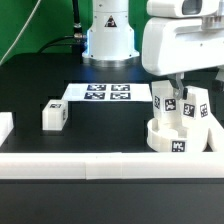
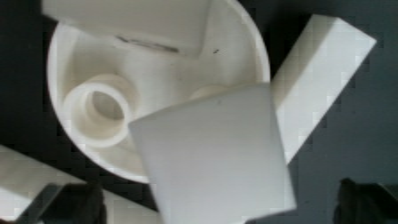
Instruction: Assemble stool
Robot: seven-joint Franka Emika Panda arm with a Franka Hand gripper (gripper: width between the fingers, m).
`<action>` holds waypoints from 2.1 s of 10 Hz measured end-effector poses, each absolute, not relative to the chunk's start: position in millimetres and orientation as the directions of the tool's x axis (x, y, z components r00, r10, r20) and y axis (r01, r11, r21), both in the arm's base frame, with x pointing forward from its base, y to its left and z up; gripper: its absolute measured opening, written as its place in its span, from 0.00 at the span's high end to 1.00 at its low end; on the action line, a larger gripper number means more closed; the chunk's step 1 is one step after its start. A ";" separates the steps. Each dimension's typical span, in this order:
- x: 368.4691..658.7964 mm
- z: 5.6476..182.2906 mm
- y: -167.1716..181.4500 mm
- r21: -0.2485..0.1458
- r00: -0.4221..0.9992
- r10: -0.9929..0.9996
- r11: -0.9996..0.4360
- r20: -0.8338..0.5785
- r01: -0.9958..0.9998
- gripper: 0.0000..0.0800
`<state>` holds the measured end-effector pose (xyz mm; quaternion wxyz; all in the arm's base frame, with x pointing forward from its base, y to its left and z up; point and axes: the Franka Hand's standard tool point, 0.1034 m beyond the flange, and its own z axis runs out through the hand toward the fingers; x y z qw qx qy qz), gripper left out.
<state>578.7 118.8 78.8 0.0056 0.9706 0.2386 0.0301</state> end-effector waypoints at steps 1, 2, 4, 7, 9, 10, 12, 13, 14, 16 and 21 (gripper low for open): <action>577.0 74.8 118.1 0.025 0.884 0.464 -0.886 0.049 0.463 0.19; 575.0 71.0 117.0 0.025 0.885 0.464 -0.886 0.043 0.463 0.19; 574.3 70.4 117.0 0.024 0.884 0.465 -0.885 0.038 0.465 0.19; 574.9 70.8 116.4 0.025 0.885 0.463 -0.886 0.039 0.462 0.54; 574.9 70.8 116.3 0.023 0.899 0.436 -0.900 0.039 0.435 0.58; 574.9 70.8 116.3 0.023 0.904 0.425 -0.905 0.040 0.425 0.58; 574.9 70.8 116.3 0.016 0.960 0.277 -0.961 0.043 0.277 0.58; 574.9 70.8 117.3 0.008 0.987 0.152 -0.988 0.046 0.151 0.58; 574.0 70.4 121.1 0.001 0.999 0.020 -1.000 0.049 0.020 0.58; 574.1 70.3 122.7 -0.009 0.983 -0.176 -0.984 0.052 -0.176 0.58; 574.3 70.3 126.3 -0.071 0.710 -0.704 -0.709 0.010 -0.702 0.58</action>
Offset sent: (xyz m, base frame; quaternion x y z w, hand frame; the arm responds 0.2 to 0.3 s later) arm 0.0027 0.0026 -0.0012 -0.0013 -0.0215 -0.0241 0.9995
